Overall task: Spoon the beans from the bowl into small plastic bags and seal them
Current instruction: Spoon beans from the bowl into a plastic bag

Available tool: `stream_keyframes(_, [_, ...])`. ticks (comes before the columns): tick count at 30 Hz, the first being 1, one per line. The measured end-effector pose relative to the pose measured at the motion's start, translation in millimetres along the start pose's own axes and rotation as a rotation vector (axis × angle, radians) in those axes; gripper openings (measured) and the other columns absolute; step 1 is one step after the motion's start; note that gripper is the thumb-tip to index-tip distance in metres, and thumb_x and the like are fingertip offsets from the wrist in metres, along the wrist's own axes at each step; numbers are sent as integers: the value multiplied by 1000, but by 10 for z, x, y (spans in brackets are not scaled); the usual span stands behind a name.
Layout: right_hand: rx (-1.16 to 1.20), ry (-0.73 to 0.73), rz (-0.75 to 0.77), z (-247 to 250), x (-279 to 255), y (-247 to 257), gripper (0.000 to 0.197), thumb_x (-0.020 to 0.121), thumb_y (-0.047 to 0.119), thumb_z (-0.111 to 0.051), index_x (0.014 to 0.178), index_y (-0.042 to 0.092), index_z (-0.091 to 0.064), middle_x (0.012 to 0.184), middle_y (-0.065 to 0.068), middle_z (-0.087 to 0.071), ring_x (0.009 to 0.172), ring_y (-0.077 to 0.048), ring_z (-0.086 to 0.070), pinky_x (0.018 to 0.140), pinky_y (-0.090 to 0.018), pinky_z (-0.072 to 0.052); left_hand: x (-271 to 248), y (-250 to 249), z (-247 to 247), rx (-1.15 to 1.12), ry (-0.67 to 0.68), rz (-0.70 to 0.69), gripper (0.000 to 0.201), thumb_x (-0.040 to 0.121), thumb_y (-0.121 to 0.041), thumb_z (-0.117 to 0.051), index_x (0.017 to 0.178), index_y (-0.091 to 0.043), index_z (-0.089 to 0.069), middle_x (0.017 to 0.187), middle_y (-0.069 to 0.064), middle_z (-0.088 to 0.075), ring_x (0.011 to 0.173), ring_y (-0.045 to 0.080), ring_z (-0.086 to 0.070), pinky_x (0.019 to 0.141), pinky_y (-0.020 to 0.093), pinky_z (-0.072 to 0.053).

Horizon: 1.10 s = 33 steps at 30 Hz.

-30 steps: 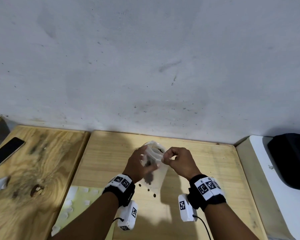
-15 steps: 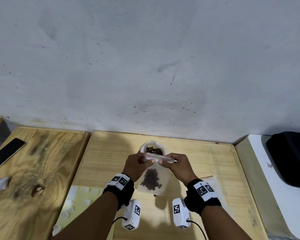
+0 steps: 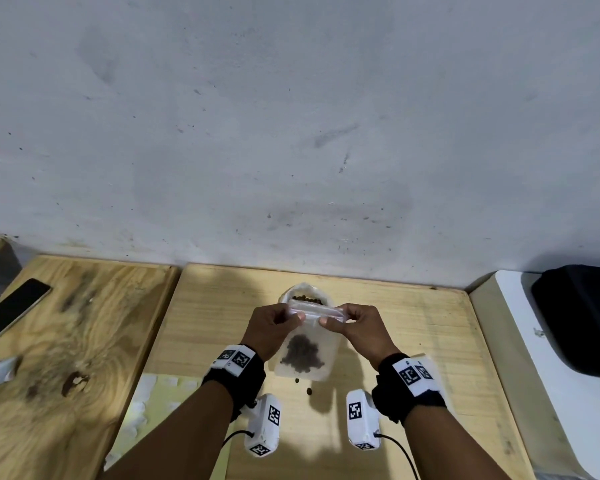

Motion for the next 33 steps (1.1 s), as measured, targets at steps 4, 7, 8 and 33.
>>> stream_keyframes(4, [54,36,-40,19,-38,-70,33,77,21,-85,69,-1,-62,72,-3,-58,68,-10,-55,68,-23,-42,-22,-10,5,-24,15,12,42,72,-40,-75,72,1,-68,71,24,-65,68,19,-57,72,40,-53])
stream_keyframes(7, [94,12,-50,21,-89,-8,30,81,13,-81,64,8,-57,59,5,-53,47,2,-46,49,-7,-34,-36,-49,-9,-50,9,38,37,68,-41,-75,71,-4,-72,81,27,-69,72,23,-63,80,49,-55])
stream_keyframes(8, [106,-2,-47,30,-91,-8,35,82,11,-80,61,10,-53,55,7,-50,43,2,-42,45,-7,-31,-39,-63,-15,-66,5,48,35,68,-41,-75,70,-5,-73,81,28,-69,72,23,-62,79,50,-55])
stream_keyframes(33, [82,-65,-197,-224,-498,-457,29,88,-8,-63,111,9,-70,83,-8,-57,41,1,-46,40,-14,-36,-425,289,113,-177,8,288,28,78,16,-61,100,-2,-65,93,14,-65,63,22,-62,52,27,-51])
Point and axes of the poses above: each hand's wrist, its own x-axis towards the middle knuckle, its own z-axis out of the back of the hand, y = z × x, the point moved 9 cm from there along x, towards the middle knuckle
